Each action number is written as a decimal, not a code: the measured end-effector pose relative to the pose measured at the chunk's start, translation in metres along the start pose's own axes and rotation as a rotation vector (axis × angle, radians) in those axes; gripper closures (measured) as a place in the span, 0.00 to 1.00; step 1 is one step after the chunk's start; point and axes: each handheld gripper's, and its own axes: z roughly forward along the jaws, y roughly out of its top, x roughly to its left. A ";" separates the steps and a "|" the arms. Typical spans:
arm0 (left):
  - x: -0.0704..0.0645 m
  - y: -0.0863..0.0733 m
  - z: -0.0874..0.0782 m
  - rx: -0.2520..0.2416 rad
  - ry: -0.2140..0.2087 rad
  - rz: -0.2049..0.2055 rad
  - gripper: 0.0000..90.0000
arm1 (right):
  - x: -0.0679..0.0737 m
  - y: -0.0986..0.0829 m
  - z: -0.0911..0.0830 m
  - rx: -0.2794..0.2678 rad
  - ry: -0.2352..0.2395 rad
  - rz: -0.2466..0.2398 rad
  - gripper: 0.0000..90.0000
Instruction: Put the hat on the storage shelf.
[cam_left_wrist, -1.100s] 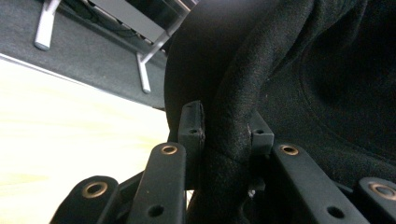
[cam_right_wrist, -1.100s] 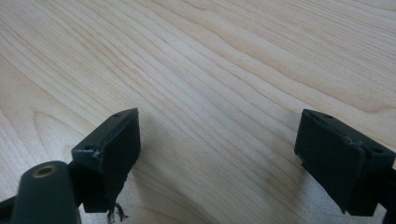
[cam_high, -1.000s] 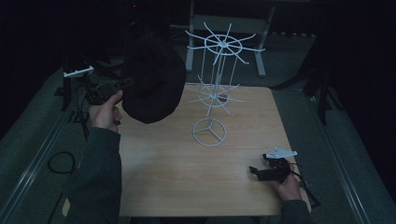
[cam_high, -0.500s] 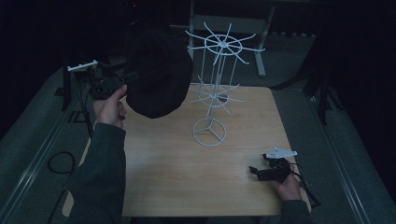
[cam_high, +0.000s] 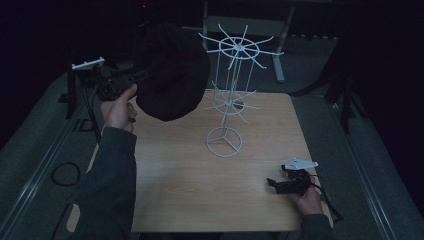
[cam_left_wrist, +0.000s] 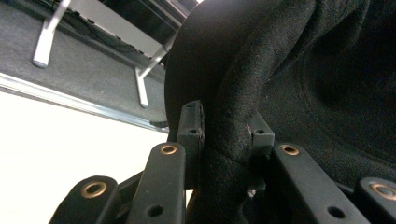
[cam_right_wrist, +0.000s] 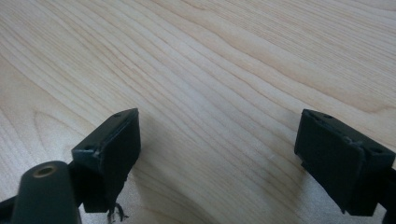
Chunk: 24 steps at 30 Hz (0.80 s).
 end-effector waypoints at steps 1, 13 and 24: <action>-0.001 0.001 0.000 -0.005 -0.002 -0.004 0.84 | 0.000 0.000 0.000 0.000 0.000 0.000 0.16; -0.006 0.010 0.003 -0.011 -0.012 -0.009 0.84 | 0.000 0.000 0.000 0.000 0.000 0.001 0.16; -0.013 0.017 0.008 -0.022 -0.039 -0.021 0.83 | 0.000 0.000 0.000 0.001 0.000 0.001 0.16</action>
